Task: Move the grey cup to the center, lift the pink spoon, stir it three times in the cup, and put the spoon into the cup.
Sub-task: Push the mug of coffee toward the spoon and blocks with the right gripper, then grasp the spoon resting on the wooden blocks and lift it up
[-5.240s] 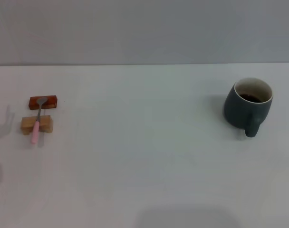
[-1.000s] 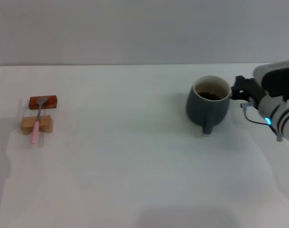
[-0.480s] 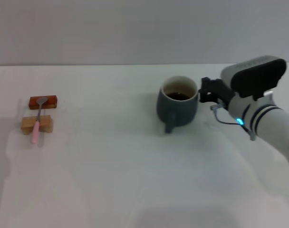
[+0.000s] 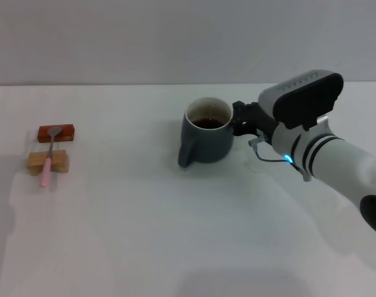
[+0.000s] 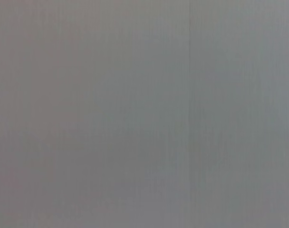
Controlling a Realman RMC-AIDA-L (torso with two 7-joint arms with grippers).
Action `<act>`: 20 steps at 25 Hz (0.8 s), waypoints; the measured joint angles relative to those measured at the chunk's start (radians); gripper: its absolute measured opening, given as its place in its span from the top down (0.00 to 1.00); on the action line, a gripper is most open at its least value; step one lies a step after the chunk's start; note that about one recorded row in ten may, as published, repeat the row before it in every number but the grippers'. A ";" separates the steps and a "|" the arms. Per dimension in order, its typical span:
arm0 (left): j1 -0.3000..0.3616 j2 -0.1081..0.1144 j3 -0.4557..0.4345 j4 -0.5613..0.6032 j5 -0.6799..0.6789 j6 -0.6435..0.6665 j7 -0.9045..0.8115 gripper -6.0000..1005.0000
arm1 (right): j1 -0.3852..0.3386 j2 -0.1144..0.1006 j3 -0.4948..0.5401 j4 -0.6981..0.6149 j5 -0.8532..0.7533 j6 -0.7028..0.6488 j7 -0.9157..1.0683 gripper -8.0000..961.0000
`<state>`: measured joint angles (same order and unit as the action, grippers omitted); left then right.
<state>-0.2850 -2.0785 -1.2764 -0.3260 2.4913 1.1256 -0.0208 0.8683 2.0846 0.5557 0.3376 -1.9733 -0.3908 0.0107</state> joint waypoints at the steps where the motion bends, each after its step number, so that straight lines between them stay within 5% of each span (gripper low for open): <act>1: 0.000 0.000 0.001 0.000 0.000 0.000 -0.002 0.17 | 0.002 0.000 -0.006 0.004 0.000 0.000 0.000 0.99; 12: -0.004 0.000 0.002 -0.001 -0.006 -0.007 -0.004 0.17 | -0.015 0.001 -0.034 0.035 -0.061 -0.044 0.006 0.99; 20: -0.003 0.000 0.019 -0.001 -0.008 -0.007 -0.004 0.17 | -0.207 -0.007 0.005 -0.067 -0.061 -0.481 -0.013 0.99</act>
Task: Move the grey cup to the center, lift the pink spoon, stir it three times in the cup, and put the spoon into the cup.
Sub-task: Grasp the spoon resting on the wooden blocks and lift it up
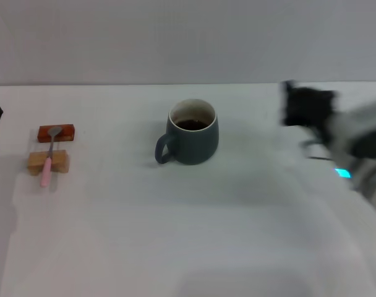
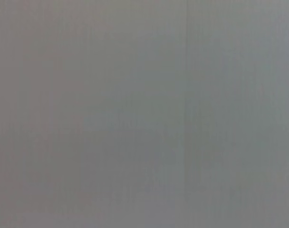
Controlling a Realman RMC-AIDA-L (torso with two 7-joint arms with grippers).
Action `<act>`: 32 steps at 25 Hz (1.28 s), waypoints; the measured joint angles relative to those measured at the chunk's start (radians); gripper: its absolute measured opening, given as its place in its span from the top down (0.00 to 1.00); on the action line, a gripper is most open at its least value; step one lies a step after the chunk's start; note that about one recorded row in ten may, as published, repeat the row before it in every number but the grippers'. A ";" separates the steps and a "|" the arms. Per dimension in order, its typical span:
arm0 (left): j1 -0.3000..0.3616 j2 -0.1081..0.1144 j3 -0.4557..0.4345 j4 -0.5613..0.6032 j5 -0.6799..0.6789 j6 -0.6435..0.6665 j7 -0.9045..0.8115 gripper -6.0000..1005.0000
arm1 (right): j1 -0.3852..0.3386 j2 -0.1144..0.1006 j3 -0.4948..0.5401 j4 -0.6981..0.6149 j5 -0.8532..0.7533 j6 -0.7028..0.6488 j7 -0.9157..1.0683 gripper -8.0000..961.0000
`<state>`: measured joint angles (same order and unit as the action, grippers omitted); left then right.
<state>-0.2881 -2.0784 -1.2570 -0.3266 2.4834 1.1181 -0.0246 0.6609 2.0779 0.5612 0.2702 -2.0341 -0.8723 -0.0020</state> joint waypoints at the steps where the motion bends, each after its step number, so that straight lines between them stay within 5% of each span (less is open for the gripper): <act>1: 0.001 0.000 0.006 0.000 0.000 0.000 0.000 0.17 | -0.063 -0.001 0.043 -0.034 0.001 -0.126 0.000 0.99; 9: 0.009 0.000 0.072 -0.001 0.000 0.000 0.000 0.17 | -0.296 -0.001 0.328 -0.101 0.004 -0.446 0.002 0.99; 14: 0.030 0.000 0.134 -0.012 0.000 0.004 0.000 0.17 | -0.374 -0.012 0.418 -0.149 0.004 -0.496 0.080 0.94; 21: 0.112 0.002 0.246 -0.085 0.000 -0.002 0.000 0.17 | -0.366 -0.008 0.441 -0.266 0.007 -0.493 0.189 0.65; 29: 0.116 0.000 0.323 -0.090 0.000 -0.104 0.011 0.17 | -0.351 -0.011 0.464 -0.277 0.008 -0.469 0.180 0.29; 32: 0.114 0.000 0.323 -0.091 0.000 -0.119 0.013 0.17 | -0.343 -0.011 0.464 -0.281 0.008 -0.459 0.180 0.24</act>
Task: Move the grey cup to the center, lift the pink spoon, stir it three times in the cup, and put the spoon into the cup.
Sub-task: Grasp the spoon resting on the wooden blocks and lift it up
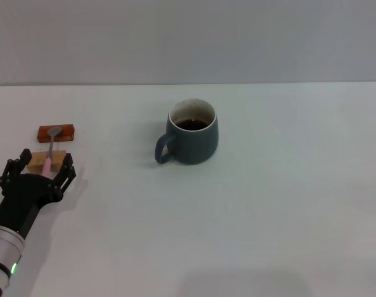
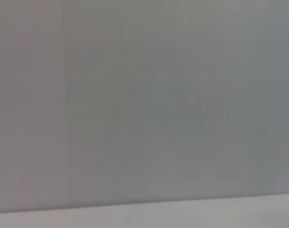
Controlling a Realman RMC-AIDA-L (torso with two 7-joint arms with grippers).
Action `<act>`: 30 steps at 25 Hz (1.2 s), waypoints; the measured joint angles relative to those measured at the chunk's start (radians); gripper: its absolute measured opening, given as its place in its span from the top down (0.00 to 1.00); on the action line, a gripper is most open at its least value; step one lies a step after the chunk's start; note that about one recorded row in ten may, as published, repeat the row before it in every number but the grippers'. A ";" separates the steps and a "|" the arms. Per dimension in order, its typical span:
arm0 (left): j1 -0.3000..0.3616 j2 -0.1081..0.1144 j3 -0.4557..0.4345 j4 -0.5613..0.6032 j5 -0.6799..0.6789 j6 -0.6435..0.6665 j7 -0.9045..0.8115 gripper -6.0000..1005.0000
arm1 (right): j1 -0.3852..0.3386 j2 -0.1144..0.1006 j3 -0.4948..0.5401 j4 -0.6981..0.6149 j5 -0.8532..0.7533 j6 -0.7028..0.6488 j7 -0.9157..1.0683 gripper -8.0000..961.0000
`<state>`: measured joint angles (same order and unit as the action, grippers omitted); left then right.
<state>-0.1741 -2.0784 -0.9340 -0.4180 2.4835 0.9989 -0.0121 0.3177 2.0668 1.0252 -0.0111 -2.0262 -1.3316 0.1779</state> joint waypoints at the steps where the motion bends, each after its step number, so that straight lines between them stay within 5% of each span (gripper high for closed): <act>1: -0.001 0.000 0.000 0.000 0.000 -0.004 0.000 0.17 | 0.004 0.000 0.000 -0.002 0.000 0.006 0.000 0.23; 6: -0.004 0.000 -0.008 0.000 -0.007 -0.033 0.017 0.17 | 0.014 0.001 0.001 -0.006 0.000 0.018 0.000 0.15; 30: -0.013 0.002 0.006 -0.001 -0.064 -0.124 0.064 0.17 | 0.011 0.009 -0.011 0.003 -0.006 0.024 0.000 0.15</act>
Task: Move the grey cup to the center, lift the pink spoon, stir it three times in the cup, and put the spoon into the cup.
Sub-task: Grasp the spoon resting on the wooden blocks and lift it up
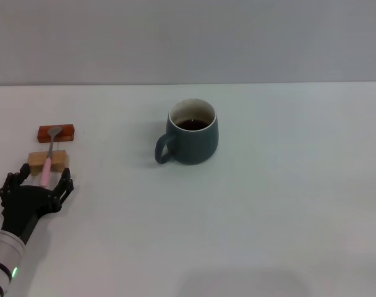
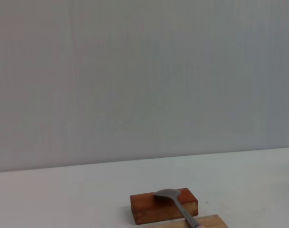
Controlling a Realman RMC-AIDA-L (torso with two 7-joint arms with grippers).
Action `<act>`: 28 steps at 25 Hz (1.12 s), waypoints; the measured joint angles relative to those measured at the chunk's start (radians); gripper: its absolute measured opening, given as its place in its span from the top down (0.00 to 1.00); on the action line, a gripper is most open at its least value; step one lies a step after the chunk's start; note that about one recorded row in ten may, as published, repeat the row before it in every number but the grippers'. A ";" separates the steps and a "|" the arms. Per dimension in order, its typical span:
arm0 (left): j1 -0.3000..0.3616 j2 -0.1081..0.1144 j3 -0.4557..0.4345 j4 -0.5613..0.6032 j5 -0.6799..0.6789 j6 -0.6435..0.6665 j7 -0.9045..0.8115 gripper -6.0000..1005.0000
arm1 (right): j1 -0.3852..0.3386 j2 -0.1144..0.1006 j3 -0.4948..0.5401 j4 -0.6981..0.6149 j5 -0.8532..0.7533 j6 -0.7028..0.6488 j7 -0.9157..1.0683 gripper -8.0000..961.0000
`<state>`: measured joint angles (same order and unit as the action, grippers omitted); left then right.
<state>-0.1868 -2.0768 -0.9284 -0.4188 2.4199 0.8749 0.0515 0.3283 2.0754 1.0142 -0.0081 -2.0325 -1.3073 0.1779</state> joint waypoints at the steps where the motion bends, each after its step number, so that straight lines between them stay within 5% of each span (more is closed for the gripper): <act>1: 0.001 0.000 0.001 0.000 0.000 0.002 0.000 0.17 | -0.002 0.000 0.000 0.001 0.000 -0.001 0.000 0.15; 28: 0.015 0.004 0.026 -0.009 0.002 0.038 -0.007 0.50 | -0.026 0.003 -0.006 0.011 -0.005 -0.007 0.002 0.15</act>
<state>-0.1717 -2.0726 -0.9020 -0.4280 2.4217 0.9126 0.0444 0.3019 2.0781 1.0087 0.0031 -2.0371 -1.3142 0.1802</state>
